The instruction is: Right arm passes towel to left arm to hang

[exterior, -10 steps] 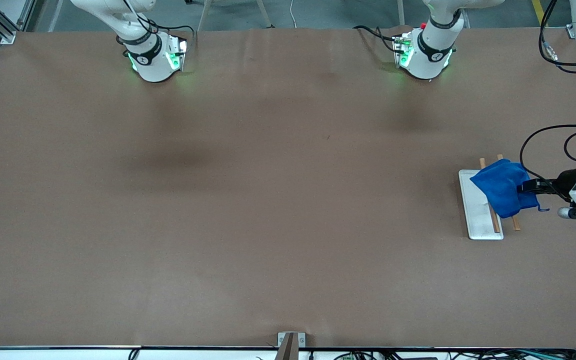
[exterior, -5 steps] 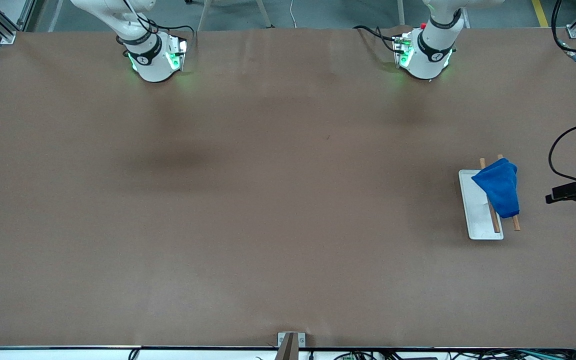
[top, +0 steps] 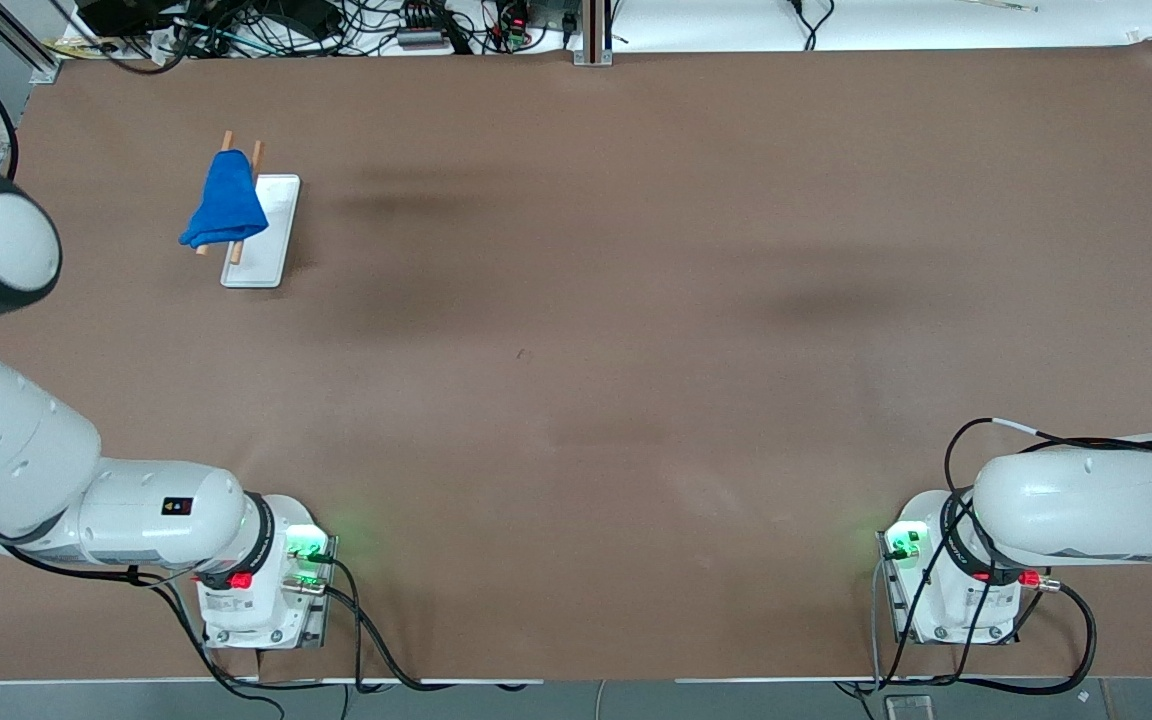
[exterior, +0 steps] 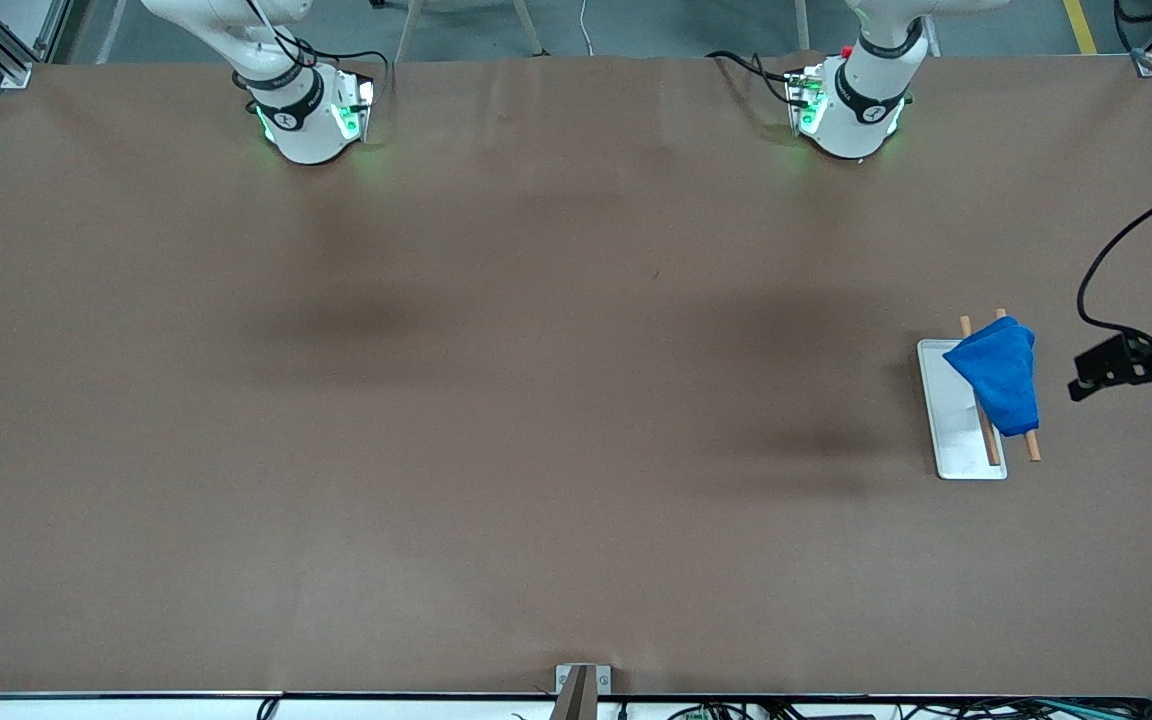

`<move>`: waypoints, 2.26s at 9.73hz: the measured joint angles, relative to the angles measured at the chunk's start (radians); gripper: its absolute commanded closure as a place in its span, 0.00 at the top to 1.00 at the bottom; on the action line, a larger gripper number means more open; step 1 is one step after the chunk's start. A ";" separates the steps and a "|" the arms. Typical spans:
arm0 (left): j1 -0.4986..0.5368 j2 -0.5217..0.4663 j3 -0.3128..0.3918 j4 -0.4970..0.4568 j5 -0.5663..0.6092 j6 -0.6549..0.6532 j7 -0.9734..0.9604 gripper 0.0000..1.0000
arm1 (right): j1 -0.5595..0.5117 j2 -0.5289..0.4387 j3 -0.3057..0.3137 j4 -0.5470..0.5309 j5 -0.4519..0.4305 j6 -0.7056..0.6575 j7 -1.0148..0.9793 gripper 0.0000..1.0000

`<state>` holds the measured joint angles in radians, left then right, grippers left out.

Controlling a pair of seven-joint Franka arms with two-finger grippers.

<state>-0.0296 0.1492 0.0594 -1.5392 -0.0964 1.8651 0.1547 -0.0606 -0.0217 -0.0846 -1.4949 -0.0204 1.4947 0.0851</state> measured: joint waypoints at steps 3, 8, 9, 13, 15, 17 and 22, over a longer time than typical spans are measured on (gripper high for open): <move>-0.001 -0.126 -0.094 -0.006 0.003 -0.175 -0.120 1.00 | 0.000 0.000 0.000 0.000 0.000 0.000 0.000 1.00; -0.001 -0.177 -0.146 0.073 0.073 -0.285 -0.134 1.00 | 0.000 0.000 0.000 0.000 0.000 0.000 0.000 1.00; 0.000 -0.174 -0.159 0.085 0.089 -0.300 -0.163 1.00 | 0.000 0.000 0.000 0.000 0.000 0.000 0.000 1.00; 0.001 -0.170 -0.190 0.084 0.074 -0.361 -0.255 1.00 | 0.000 0.000 0.000 0.000 0.000 0.000 0.000 1.00; 0.004 -0.175 -0.186 0.065 0.070 -0.372 -0.255 1.00 | 0.000 0.000 0.000 0.000 0.000 0.000 0.000 1.00; 0.003 -0.183 -0.184 0.045 0.070 -0.372 -0.250 1.00 | 0.000 0.000 0.000 0.000 0.000 0.000 0.000 1.00; 0.002 -0.188 -0.174 0.036 0.070 -0.372 -0.248 1.00 | 0.000 0.000 0.000 0.000 0.000 0.000 0.000 1.00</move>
<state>-0.0277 -0.0392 -0.1151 -1.5028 -0.0262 1.4928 -0.0933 -0.0607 -0.0217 -0.0845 -1.4949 -0.0205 1.4947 0.0848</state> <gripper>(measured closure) 0.000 0.000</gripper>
